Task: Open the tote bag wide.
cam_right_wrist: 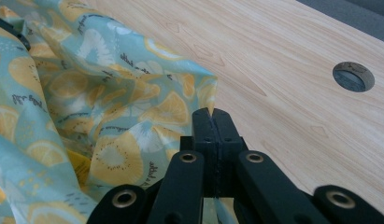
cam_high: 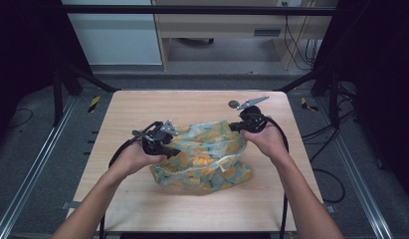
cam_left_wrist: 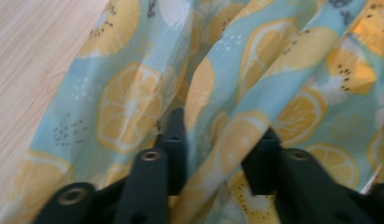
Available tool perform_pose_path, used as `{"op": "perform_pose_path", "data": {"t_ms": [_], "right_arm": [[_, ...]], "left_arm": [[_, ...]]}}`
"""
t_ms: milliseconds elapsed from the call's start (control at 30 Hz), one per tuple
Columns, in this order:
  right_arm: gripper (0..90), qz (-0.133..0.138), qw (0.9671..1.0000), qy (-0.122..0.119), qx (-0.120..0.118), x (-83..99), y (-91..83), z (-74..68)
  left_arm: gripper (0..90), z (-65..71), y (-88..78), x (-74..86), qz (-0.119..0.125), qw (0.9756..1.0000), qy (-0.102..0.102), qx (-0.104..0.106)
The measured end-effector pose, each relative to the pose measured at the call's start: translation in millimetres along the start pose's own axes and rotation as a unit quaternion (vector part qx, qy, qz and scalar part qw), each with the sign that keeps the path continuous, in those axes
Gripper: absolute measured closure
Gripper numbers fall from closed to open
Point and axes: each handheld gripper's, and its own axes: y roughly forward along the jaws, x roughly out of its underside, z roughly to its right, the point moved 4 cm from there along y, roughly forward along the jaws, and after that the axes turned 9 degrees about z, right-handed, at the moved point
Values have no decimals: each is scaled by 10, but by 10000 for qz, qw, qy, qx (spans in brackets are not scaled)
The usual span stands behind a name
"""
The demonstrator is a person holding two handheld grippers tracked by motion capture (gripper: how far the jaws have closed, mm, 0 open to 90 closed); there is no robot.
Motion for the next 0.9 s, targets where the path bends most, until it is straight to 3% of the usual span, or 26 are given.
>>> {"op": "perform_pose_path", "data": {"t_ms": [100, 200, 267, 533, 900], "right_arm": [[900, 42, 10000, -74, -6, -14, -33, -24], [900, 129, 9999, -75, 0, -39, -99, -69], [900, 182, 9998, -110, -15, -51, -151, -107], [900, 321, 9991, -287, 4, -52, -335, -262], [900, 236, 9980, -574, 116, 49, -394, -421]], "left_arm": [[842, 87, -105, -13, 273, 9996, 59, -36], [868, 149, -179, -7, 410, 9991, 60, -34], [875, 271, -287, 13, 557, 9983, 146, -2], [884, 555, -479, 171, 579, 9974, 397, 172], [889, 706, -469, 449, 502, 9978, 295, 318]]}}
